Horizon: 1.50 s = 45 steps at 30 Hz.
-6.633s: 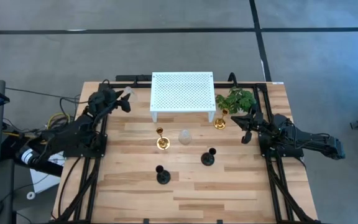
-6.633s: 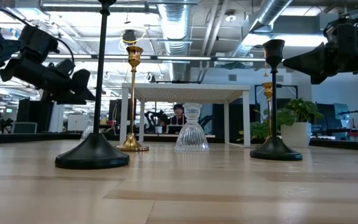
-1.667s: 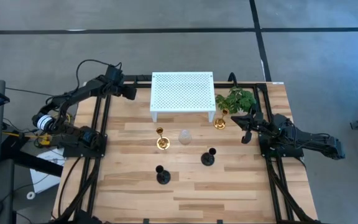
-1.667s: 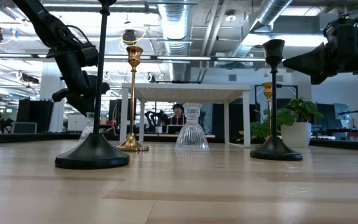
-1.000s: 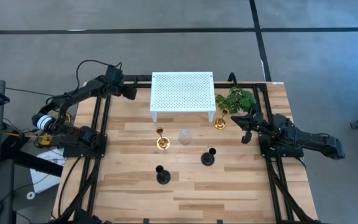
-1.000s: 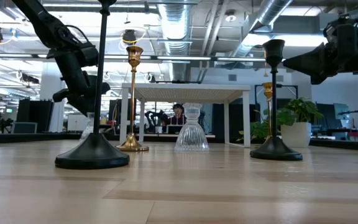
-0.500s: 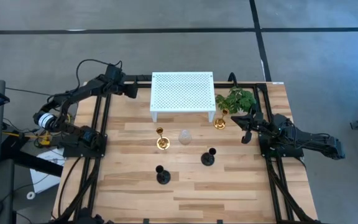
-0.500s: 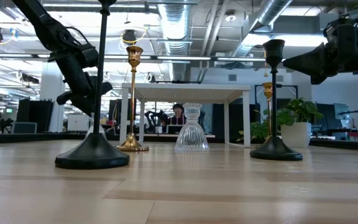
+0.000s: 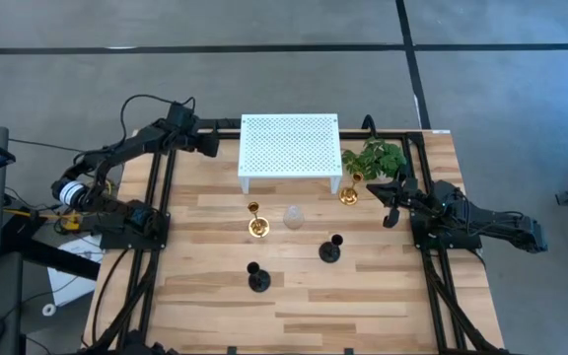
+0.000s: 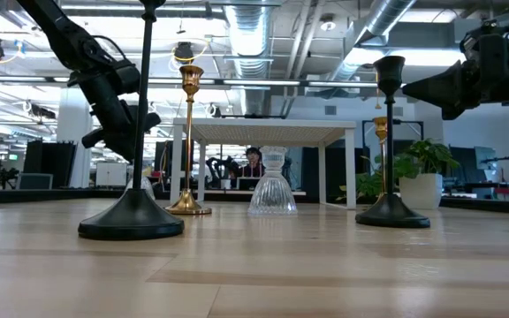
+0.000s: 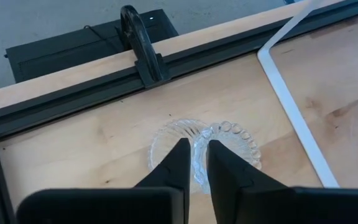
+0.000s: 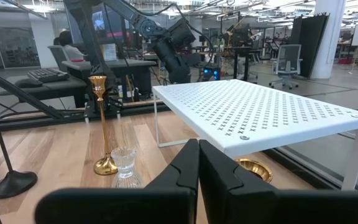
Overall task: Pick & Place candle stick holders
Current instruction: Put the top transparent candle holder on the shelf
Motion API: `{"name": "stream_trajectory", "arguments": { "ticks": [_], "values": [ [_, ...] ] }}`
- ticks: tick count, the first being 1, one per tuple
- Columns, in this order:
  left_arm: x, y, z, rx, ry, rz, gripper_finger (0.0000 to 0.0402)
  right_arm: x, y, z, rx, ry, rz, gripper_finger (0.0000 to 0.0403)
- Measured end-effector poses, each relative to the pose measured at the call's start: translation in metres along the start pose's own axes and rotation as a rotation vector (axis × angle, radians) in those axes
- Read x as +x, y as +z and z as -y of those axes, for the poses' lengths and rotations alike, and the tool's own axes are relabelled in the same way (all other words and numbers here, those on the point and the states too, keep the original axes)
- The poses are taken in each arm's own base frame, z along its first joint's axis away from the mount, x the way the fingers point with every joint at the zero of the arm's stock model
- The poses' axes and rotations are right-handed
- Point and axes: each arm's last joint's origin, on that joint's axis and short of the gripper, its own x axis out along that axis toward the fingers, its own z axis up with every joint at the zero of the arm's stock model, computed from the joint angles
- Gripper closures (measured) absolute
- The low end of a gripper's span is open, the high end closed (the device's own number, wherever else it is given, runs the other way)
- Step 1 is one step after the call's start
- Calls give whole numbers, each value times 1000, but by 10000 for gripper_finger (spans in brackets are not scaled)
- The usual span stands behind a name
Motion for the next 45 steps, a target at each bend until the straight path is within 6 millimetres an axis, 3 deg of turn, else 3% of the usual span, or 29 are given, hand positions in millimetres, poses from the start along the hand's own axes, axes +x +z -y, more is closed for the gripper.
{"name": "stream_trajectory", "arguments": {
  "ticks": [6, 18, 29, 34, 45],
  "values": [
    [-5, -4, 0, 21, 14, -33, 371, 0, 0, 0, 0, 0, 0, 403],
    [-73, -23, 12, 65, 37, 15, 385, 0, 0, 0, 0, 0, 0, 403],
    [-101, -38, 36, 85, -101, 37, 385, 1, -1, 0, 25, 0, -11, 403],
    [-123, -27, 56, 123, -207, 101, 385, 1, -1, 0, 32, 0, -7, 403],
    [-201, 13, 85, 201, -212, 181, 386, 0, 4, 2, 37, -76, 14, 403]
  ]
}}
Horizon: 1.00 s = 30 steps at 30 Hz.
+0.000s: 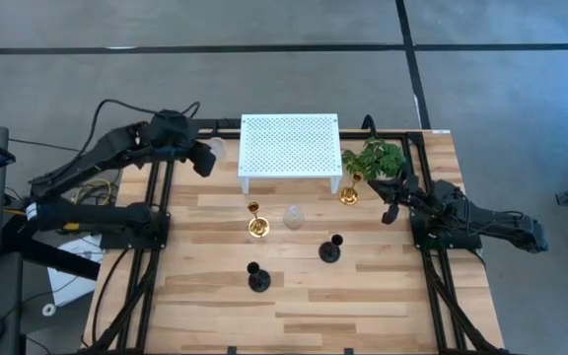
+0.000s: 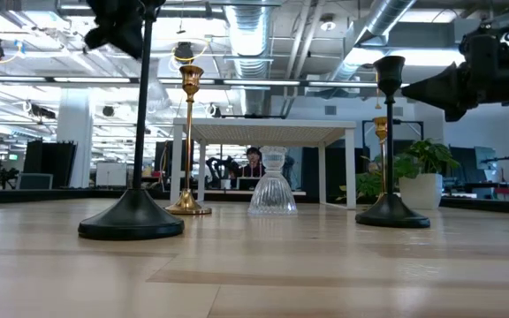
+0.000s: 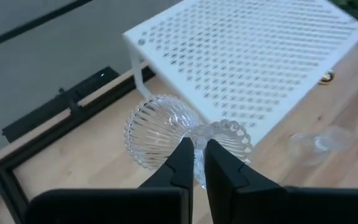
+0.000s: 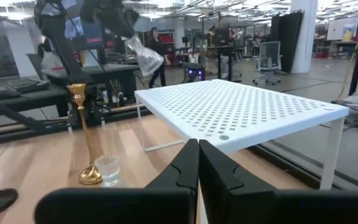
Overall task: Pick & Place candle stick holders
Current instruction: Put the top transparent candle holder on the shelf
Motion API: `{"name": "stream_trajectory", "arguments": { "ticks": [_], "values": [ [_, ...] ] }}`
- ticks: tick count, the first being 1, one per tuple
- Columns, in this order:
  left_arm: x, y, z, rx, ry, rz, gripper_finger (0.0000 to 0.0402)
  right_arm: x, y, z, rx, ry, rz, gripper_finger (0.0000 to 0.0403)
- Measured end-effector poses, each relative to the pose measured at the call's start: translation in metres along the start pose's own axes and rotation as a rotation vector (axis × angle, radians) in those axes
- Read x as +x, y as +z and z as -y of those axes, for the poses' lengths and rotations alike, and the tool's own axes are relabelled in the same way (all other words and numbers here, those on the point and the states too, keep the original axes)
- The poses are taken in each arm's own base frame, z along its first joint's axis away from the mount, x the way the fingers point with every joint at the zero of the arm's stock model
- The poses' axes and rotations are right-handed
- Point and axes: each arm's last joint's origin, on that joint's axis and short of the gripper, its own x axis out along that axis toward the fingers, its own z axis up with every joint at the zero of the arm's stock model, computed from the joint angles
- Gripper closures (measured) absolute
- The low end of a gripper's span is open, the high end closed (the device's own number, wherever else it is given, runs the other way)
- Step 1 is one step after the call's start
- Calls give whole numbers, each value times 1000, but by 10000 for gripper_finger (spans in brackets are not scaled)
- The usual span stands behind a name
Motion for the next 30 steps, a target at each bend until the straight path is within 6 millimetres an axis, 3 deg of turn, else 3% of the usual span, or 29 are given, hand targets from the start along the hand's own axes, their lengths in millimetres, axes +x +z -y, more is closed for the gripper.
{"name": "stream_trajectory", "arguments": {
  "ticks": [4, 14, 21, 30],
  "values": [
    [1, 17, 19, 51, -66, -7, 386, 3, 9, -1, -6, -2, -4, 403],
    [28, 59, 71, 247, -156, -41, 386, 27, 28, -6, -70, -15, -40, 403],
    [28, 99, 66, 227, -139, 17, 386, 48, 27, -10, -128, -17, -153, 403],
    [43, 105, 57, 184, -182, -43, 386, 70, 29, -17, -213, 42, -116, 403]
  ]
}}
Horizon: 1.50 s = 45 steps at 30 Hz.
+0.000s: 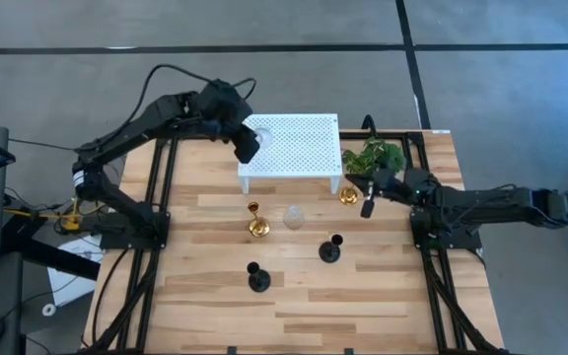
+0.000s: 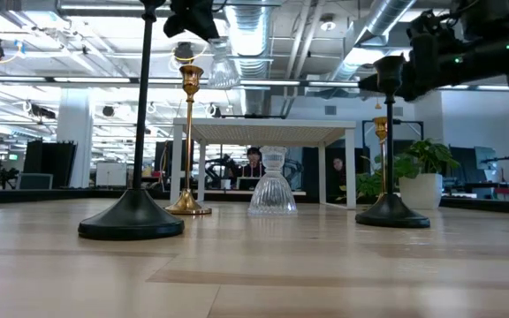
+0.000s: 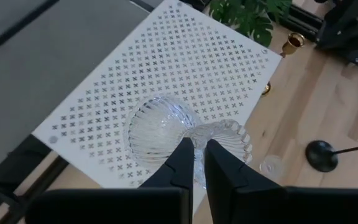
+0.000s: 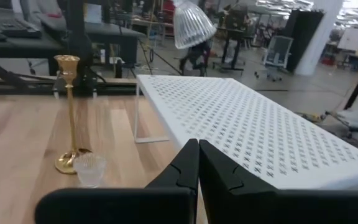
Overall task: Pick & Place candle stick holders
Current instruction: Put the top transparent candle holder on the shelf
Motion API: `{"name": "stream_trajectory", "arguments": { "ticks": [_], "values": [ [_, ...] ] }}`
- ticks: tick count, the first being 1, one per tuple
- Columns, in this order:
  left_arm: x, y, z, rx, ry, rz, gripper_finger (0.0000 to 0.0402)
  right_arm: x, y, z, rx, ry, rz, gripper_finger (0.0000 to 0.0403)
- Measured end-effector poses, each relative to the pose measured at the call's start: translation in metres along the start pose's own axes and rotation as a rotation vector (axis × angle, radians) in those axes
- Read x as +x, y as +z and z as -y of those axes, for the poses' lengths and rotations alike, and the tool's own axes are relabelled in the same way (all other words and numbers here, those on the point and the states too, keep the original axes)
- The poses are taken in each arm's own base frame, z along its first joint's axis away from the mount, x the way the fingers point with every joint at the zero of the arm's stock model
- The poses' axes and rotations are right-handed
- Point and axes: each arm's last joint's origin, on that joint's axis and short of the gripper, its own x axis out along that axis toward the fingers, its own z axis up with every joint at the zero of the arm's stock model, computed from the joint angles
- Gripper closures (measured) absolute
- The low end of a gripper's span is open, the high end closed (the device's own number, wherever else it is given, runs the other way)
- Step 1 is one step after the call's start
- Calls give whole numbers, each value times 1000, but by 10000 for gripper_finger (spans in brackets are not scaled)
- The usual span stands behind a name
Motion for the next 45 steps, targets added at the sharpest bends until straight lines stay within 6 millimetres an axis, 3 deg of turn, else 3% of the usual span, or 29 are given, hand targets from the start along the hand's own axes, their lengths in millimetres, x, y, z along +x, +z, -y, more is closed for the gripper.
{"name": "stream_trajectory", "arguments": {
  "ticks": [16, 31, 37, 45],
  "values": [
    [28, 0, -39, -123, 30, -104, 386, 18, 1, -9, -17, 48, -62, 403],
    [70, 7, -80, -197, -61, -101, 385, -2, 14, -31, -39, 213, 2, 403],
    [71, 7, -91, -218, -35, -96, 385, -11, 14, -42, -29, 294, -24, 403],
    [71, 7, -91, -222, -36, -92, 385, -13, 15, -47, -40, 317, -8, 403]
  ]
}}
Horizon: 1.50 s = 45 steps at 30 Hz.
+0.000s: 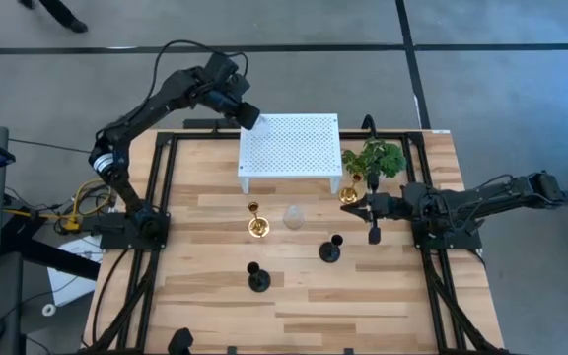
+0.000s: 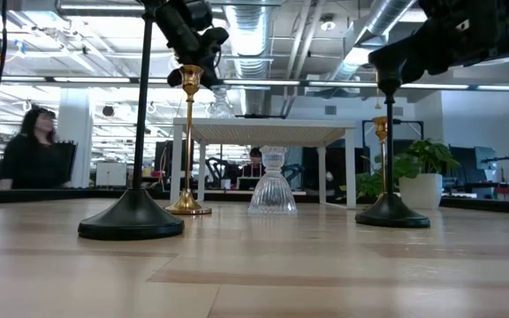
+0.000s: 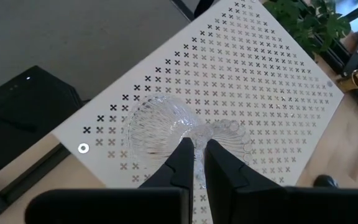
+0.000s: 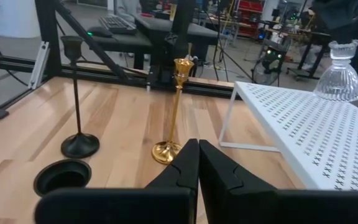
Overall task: Pick & Place candle stick holders
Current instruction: Put the top transparent candle holder on the shelf
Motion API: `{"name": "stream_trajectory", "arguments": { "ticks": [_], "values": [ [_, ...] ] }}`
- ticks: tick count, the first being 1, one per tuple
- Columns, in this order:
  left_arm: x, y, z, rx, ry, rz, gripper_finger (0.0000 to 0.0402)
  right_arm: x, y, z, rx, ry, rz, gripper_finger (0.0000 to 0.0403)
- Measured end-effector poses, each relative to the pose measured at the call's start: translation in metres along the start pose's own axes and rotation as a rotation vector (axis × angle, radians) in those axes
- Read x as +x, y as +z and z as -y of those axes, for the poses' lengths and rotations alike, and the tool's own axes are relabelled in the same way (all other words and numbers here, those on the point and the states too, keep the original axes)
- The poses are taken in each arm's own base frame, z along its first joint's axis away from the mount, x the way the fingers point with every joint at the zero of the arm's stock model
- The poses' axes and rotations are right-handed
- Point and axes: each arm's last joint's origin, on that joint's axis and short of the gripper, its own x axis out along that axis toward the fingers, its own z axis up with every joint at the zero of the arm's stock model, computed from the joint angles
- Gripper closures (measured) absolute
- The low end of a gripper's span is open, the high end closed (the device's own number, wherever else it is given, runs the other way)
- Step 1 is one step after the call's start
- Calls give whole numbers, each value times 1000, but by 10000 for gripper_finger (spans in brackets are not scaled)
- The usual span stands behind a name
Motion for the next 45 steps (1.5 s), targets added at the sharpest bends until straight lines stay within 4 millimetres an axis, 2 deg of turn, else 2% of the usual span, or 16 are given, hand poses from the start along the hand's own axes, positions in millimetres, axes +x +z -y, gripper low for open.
{"name": "stream_trajectory", "arguments": {
  "ticks": [10, 26, 37, 45],
  "values": [
    [3, 0, 1, -15, -22, -6, 385, 0, 0, 0, 0, -6, -1, 403],
    [23, 2, -2, -30, -66, -39, 384, 0, 0, 1, -1, -21, -3, 403],
    [24, 5, -3, -22, -36, -1, 327, 0, 0, 1, 0, -21, -3, 403],
    [24, 7, -3, -14, -2, 25, 309, 0, -1, 1, -2, -19, -15, 403]
  ]
}}
